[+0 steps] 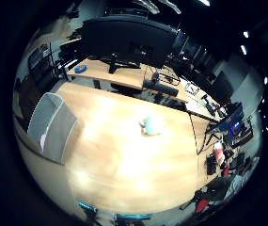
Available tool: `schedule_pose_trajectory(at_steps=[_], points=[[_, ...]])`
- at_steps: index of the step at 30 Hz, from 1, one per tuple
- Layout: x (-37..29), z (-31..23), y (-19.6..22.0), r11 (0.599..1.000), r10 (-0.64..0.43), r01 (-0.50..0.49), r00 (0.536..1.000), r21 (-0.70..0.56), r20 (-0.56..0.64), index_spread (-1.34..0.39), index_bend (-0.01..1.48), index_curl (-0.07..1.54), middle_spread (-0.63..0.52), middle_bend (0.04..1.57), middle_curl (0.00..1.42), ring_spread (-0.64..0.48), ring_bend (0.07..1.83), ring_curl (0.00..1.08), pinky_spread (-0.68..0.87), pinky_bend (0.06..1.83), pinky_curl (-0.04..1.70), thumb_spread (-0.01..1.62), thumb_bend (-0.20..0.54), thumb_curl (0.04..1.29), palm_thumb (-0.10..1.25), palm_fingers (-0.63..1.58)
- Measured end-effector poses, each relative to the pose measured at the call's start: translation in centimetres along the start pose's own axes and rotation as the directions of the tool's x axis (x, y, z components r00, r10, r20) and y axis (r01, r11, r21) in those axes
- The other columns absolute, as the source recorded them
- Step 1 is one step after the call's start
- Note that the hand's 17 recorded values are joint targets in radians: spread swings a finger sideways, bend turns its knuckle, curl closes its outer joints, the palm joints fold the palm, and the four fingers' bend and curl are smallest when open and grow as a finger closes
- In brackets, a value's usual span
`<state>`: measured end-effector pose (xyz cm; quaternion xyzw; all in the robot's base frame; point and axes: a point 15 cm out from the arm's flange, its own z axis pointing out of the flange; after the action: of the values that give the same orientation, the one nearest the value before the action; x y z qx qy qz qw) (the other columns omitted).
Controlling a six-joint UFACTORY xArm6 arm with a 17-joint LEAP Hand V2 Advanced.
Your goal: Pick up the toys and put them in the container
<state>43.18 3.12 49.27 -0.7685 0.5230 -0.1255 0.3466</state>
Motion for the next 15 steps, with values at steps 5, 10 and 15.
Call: schedule_pose_trajectory(at_steps=[5,10,15], points=[[0.2,0.2,0.0,1.0,-0.013,0.013,1.0,-0.002,-0.001,-0.69,0.24,0.42,-0.55,0.19,0.35,-0.41,0.93,0.32,-0.32,0.96,0.1,0.97,-0.028,0.49,0.62,0.8],[0.3,0.2,0.0,1.0,-0.011,0.011,1.0,0.001,-0.006,-0.69,0.23,0.42,-0.55,0.19,0.34,-0.41,0.92,0.32,-0.33,0.97,0.07,0.97,-0.027,0.49,0.62,0.8],[2.7,0.9,0.8,0.999,0.03,-0.03,0.999,-0.022,-0.027,-0.69,0.23,0.42,-0.55,0.19,0.33,-0.41,0.92,0.32,-0.33,0.98,0.06,0.97,-0.026,0.49,0.62,0.8]])
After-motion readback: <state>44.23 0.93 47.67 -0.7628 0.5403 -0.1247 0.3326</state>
